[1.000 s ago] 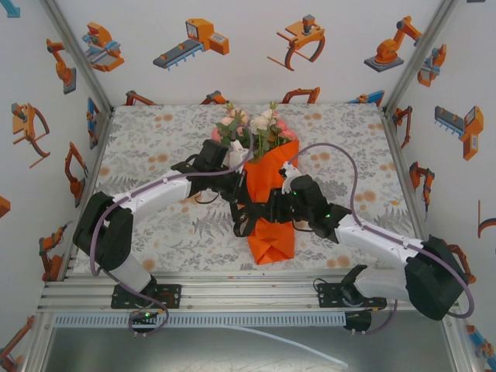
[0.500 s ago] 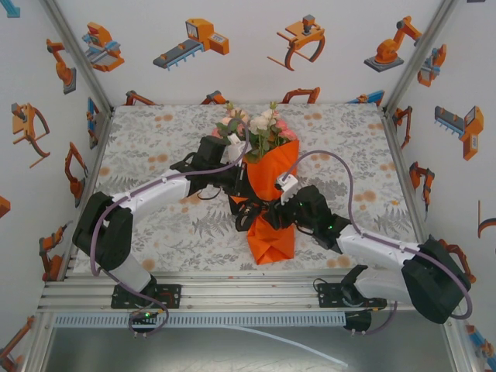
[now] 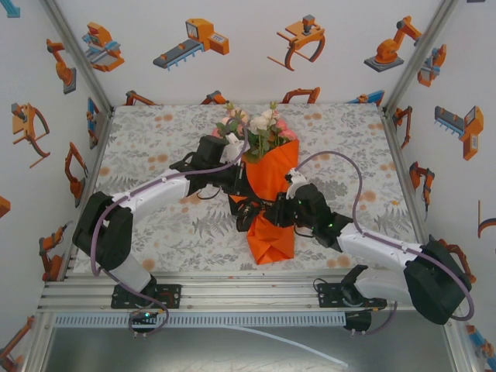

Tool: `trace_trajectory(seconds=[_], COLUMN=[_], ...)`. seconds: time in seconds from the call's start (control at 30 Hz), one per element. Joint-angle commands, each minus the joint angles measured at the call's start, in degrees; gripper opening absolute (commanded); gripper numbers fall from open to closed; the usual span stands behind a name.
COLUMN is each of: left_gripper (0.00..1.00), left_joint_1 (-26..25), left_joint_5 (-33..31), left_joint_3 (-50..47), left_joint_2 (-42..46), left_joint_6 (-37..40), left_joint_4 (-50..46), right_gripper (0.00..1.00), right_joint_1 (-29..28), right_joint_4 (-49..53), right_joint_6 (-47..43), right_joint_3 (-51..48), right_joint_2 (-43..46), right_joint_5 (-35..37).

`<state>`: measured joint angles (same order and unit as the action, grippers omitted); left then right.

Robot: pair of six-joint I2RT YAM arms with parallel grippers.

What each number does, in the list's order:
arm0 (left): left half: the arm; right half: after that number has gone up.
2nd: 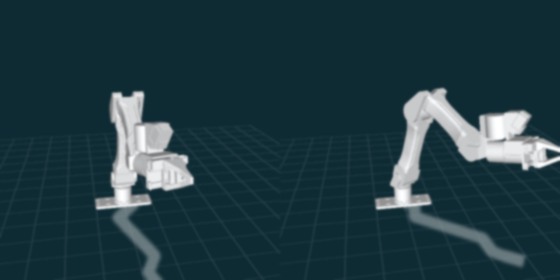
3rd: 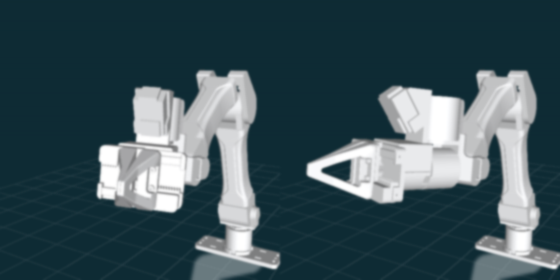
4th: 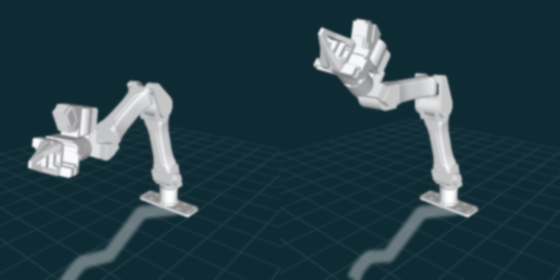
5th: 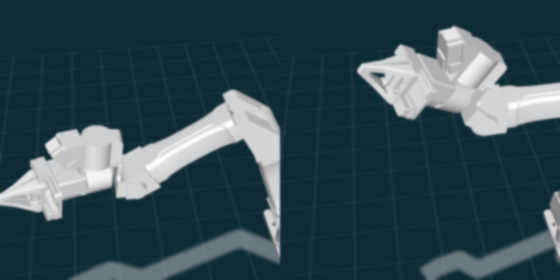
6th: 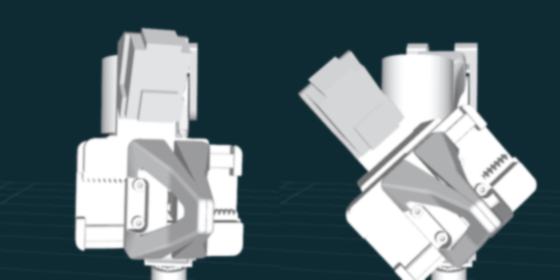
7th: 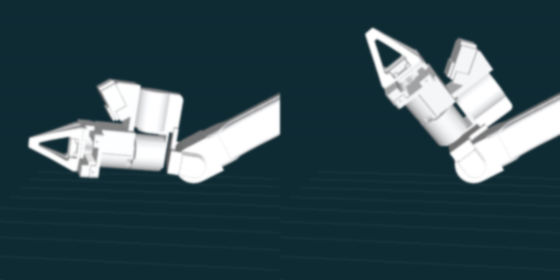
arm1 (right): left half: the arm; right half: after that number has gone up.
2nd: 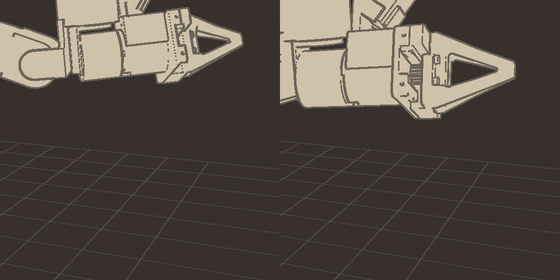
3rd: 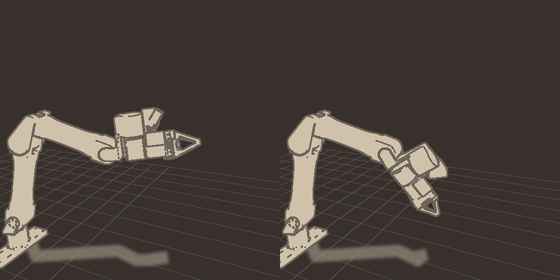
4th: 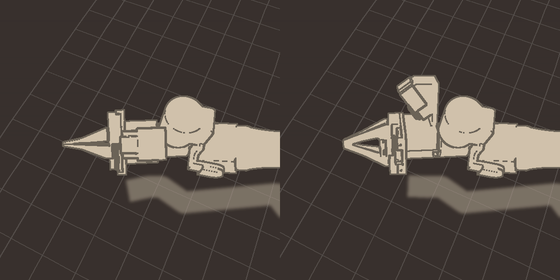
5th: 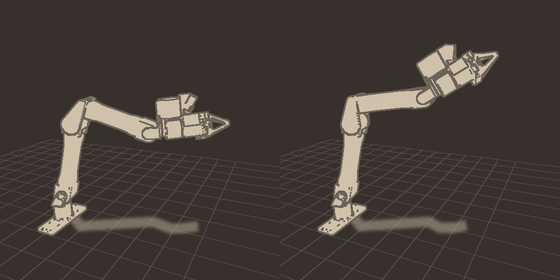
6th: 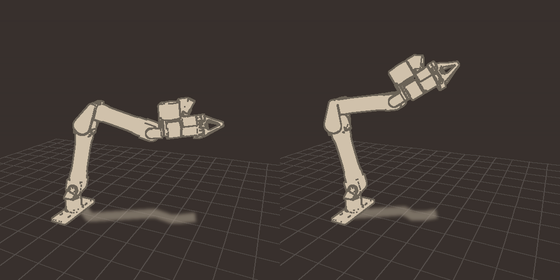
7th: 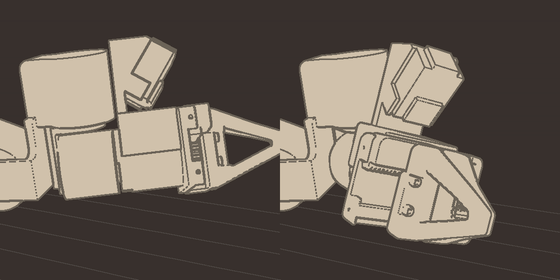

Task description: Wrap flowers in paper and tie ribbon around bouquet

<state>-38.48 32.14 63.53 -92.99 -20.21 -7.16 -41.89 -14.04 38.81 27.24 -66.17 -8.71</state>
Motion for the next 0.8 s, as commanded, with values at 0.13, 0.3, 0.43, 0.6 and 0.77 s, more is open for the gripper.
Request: trace_trajectory(seconds=[0.13, 0.3, 0.43, 0.6, 0.77], left_gripper=[0.01, 0.01, 0.01, 0.01, 0.01], left_joint_1=[0.62, 0.76, 0.88, 1.07, 1.24], left_joint_5=[-0.81, -0.28, -0.06, 0.24, 0.47], left_joint_3=[-1.03, -0.99, -1.1, -1.14, -1.33], left_joint_2=[-1.01, -1.71, -1.7, -1.65, -1.58], left_joint_6=[-1.24, -1.85, -1.63, -1.59, -1.52], left_joint_4=[0.44, 1.14, 1.01, 1.14, 1.36], right_gripper=[0.31, 0.33, 0.33, 0.29, 0.21], right_joint_1=[-0.43, -0.47, -0.47, -0.47, -0.45], right_joint_4=[-5.61, -10.38, -11.33, -10.43, -10.86], right_joint_6=[19.15, 18.46, 17.02, 14.76, 13.52], right_joint_3=[1.36, 2.07, 2.31, 3.09, 3.58], right_joint_2=[-4.75, -8.83, -10.22, -11.23, -12.6], right_joint_5=[-1.41, -1.14, 0.2, 2.68, 2.56])
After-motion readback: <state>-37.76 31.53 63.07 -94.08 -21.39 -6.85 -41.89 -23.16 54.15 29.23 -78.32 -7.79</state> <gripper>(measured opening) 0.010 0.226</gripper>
